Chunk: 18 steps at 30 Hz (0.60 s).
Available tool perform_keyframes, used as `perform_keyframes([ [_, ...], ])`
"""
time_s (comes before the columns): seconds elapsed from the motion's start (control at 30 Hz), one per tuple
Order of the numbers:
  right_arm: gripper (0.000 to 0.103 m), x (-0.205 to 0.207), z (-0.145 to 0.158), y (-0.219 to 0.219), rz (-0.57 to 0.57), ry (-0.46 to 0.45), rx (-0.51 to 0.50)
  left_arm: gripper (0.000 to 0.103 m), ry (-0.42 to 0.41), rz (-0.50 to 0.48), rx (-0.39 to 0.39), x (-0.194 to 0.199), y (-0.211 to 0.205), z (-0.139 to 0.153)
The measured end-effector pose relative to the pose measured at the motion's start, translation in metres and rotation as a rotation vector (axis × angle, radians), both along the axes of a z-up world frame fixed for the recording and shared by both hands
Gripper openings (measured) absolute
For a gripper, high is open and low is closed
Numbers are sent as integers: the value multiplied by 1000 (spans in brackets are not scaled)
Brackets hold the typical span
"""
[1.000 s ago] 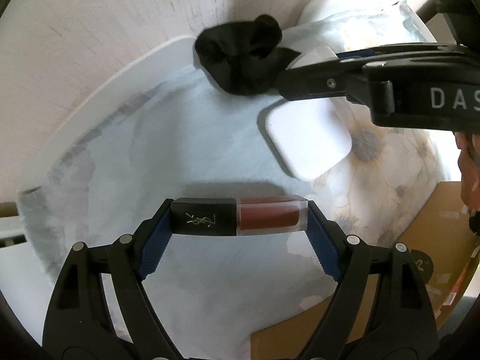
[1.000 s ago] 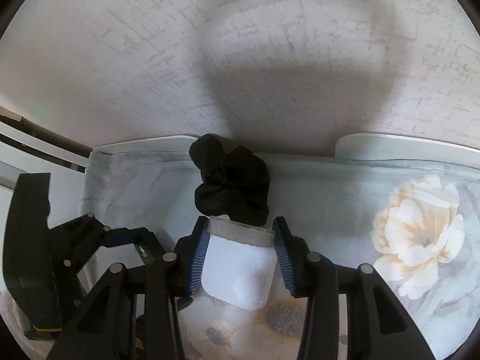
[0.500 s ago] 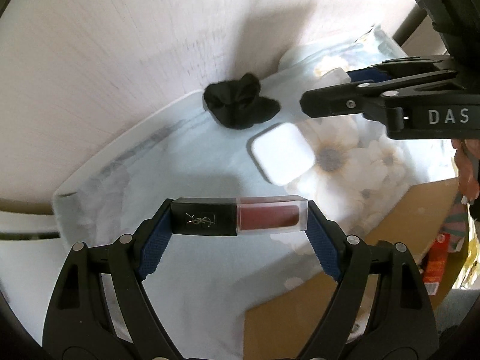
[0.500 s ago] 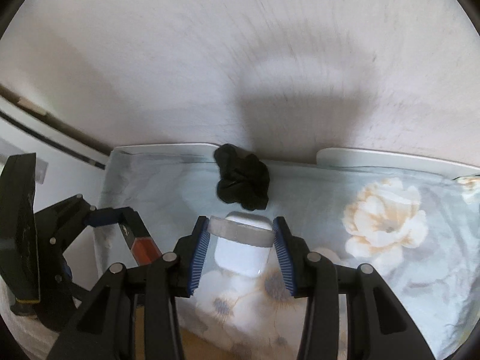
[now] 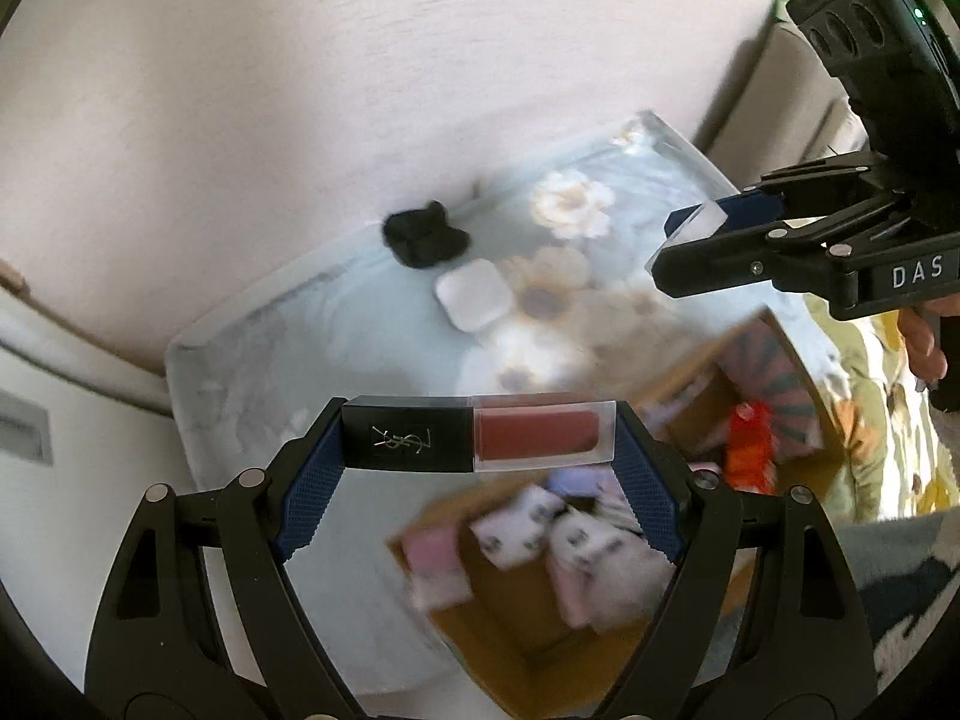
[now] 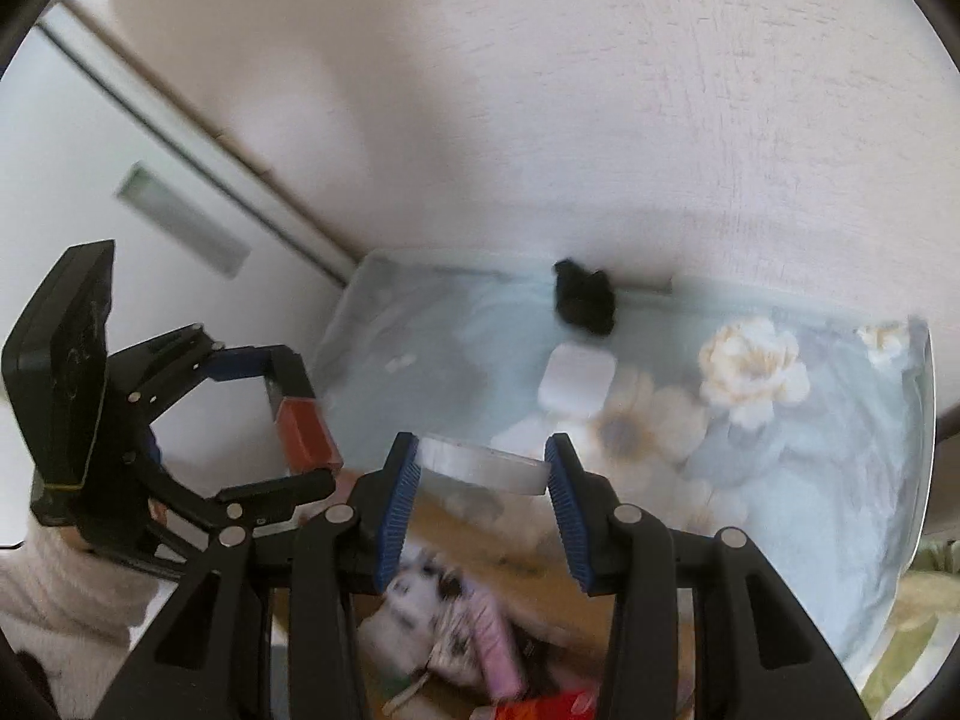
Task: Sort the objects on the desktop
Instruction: 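Carry the lipstick and tape roll into the box and release them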
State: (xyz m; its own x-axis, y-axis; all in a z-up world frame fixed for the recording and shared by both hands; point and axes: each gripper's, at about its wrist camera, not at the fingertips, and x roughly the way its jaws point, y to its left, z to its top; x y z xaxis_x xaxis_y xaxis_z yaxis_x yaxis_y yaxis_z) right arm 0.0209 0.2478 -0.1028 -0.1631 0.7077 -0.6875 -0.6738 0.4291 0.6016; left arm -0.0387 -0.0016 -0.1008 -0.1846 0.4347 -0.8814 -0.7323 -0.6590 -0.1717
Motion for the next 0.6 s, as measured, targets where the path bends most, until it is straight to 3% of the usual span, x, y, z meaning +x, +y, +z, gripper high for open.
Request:
perform_keyframes([
  [0.23,40,-48,-5,-31,14,11,1,82,-8,10,-10,55,4,-9],
  [0.6,40,-102,-58,-52,61,51,-87,82,-128,72,-22,106,4,-57],
])
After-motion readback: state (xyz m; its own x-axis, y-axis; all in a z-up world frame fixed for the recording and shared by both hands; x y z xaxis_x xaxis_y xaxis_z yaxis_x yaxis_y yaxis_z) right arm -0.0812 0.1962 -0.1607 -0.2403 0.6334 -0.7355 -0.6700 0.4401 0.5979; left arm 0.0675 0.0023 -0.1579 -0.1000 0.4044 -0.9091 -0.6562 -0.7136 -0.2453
